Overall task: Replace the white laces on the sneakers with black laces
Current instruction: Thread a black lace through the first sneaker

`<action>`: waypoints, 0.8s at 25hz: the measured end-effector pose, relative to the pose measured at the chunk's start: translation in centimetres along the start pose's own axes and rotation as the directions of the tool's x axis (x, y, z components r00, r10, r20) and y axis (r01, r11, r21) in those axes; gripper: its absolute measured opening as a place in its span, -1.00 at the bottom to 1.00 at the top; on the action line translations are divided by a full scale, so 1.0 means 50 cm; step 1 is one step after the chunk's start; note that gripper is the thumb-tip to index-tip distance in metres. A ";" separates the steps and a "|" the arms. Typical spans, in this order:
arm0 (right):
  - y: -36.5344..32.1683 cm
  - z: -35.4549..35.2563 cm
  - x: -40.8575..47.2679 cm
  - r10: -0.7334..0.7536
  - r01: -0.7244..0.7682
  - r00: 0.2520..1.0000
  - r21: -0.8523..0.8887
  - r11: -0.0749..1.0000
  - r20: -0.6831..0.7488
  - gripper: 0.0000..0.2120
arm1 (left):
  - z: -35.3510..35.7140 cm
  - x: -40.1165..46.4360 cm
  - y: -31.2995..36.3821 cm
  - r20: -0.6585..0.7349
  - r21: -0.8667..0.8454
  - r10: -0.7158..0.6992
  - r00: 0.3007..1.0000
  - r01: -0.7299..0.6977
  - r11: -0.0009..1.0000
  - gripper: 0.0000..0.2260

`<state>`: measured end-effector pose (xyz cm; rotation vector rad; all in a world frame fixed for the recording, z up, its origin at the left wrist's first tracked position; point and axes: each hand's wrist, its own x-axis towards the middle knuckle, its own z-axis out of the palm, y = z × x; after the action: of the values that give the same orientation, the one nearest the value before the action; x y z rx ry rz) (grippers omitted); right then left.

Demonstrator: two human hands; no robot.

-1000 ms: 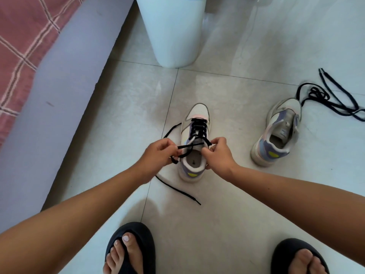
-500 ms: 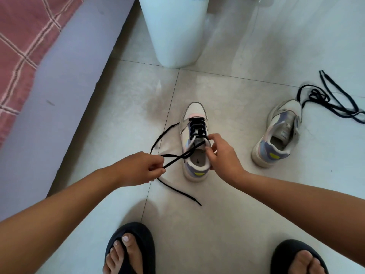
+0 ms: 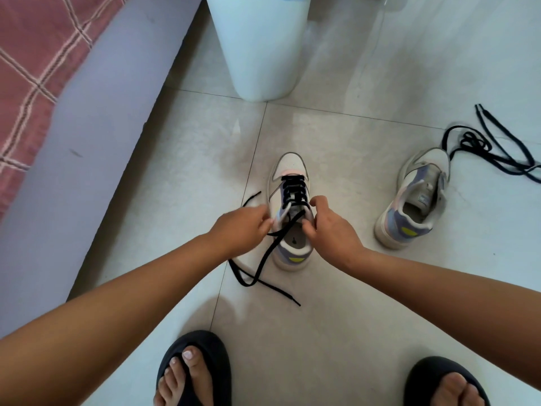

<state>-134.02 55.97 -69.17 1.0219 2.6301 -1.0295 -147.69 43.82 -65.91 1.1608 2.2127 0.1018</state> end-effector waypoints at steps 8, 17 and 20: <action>-0.012 -0.010 0.009 0.106 -0.103 0.994 0.140 0.985 -0.012 -0.73 | 0.015 0.036 0.080 0.018 0.356 -0.062 0.998 0.051 0.933 -0.83; -0.021 -0.020 0.017 0.141 -0.142 0.990 0.032 0.989 0.025 -0.87 | 0.029 -0.017 0.095 0.024 0.291 0.085 0.996 -0.089 0.953 -0.75; -0.024 -0.003 0.008 0.246 -0.242 0.969 0.120 0.963 -0.017 -0.92 | 0.010 -0.023 0.095 0.053 -0.188 0.122 0.991 -0.110 0.976 -0.71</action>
<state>-135.09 55.65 -68.54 1.3585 2.4110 -1.1263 -143.53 45.73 -64.12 1.1725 2.0313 0.3084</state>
